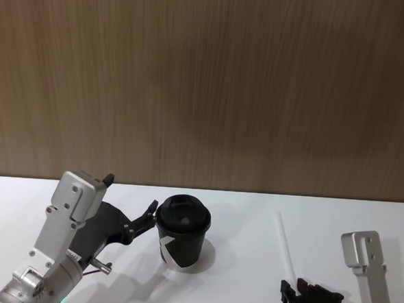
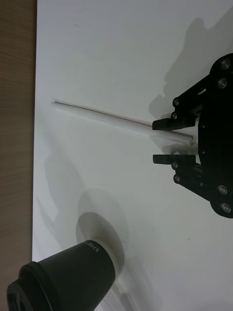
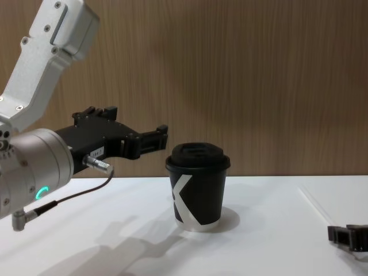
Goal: Pick up the straw with one hand, pass it to the other hand, and insert it into the cup.
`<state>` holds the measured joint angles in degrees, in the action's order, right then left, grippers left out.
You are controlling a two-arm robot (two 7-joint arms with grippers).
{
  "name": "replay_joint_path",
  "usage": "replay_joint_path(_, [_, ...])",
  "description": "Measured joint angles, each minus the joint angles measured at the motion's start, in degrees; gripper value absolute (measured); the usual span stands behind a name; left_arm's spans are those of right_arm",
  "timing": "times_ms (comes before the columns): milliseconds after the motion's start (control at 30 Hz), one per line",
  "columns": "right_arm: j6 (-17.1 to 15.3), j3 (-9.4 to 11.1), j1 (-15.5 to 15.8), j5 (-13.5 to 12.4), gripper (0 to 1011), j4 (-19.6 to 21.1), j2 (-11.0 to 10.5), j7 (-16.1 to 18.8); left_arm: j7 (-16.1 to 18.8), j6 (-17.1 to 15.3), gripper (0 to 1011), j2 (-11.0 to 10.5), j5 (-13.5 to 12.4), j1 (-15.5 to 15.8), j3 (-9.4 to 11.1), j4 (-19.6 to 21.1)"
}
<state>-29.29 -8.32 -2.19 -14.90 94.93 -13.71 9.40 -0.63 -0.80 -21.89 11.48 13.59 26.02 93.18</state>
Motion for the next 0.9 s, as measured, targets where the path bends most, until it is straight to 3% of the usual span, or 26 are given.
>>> replay_joint_path(367, [-0.1, 0.1, 0.0, 0.0, 30, 0.1, 0.1, 0.0, 0.0, 0.0, 1003, 0.0, 0.0, 0.0, 0.0, 0.0])
replay_joint_path(667, [0.0, 0.2, 0.2, 0.1, 0, 0.1, 0.2, -0.2, 0.0, 0.0, 1003, 0.0, 0.0, 0.0, 0.0, 0.0])
replay_joint_path(900, [2.2, 0.7, 0.6, 1.0, 0, 0.1, 0.6, -1.2, 0.0, 0.0, 1003, 0.0, 0.0, 0.0, 0.0, 0.0])
